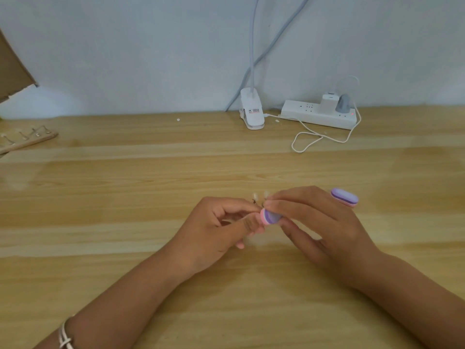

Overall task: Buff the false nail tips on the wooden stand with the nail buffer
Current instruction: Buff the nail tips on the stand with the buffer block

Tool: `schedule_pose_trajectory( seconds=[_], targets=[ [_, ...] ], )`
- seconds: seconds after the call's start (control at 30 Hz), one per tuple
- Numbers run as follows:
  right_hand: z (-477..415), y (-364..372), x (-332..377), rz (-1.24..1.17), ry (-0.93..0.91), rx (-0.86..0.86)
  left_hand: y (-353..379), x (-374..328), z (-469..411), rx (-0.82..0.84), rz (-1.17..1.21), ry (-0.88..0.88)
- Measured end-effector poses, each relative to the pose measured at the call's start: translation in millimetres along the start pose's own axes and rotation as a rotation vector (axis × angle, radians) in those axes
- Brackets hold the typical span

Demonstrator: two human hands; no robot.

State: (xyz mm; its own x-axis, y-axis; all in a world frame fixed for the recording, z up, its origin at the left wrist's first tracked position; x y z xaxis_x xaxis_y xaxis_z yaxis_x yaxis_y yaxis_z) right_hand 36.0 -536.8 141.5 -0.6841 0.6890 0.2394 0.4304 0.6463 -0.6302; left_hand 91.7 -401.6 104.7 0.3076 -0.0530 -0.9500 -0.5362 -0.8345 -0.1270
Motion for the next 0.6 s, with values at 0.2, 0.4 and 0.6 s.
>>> schedule_pose_trajectory(
  seconds=[0.2, 0.4, 0.6],
  targets=[
    [-2, -3, -8, 0.07, 0.029, 0.004, -7, -1, 0, -0.065, -0.047, 0.022],
    [1, 5, 7, 0.02, -0.043, 0.028, -5, -9, 0, -0.073, -0.119, 0.114],
    [-3, 1, 1, 0.071, -0.006, 0.024, -7, -13, 2, -0.102, -0.242, 0.141]
  ],
)
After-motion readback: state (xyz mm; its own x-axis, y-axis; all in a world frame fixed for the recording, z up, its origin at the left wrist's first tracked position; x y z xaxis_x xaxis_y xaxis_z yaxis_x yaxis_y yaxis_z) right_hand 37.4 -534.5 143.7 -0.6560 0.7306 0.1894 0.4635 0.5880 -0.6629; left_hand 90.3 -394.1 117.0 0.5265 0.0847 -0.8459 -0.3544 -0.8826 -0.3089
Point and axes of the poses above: each hand's wrist, its own z-axis away from the middle knuckle, its own y-axis out of the palm, x = y × z, the point moved 8 cm from there along -z, towards the middle knuckle, and after that the axes turned 8 degrees about y, right-handed, at the moved point
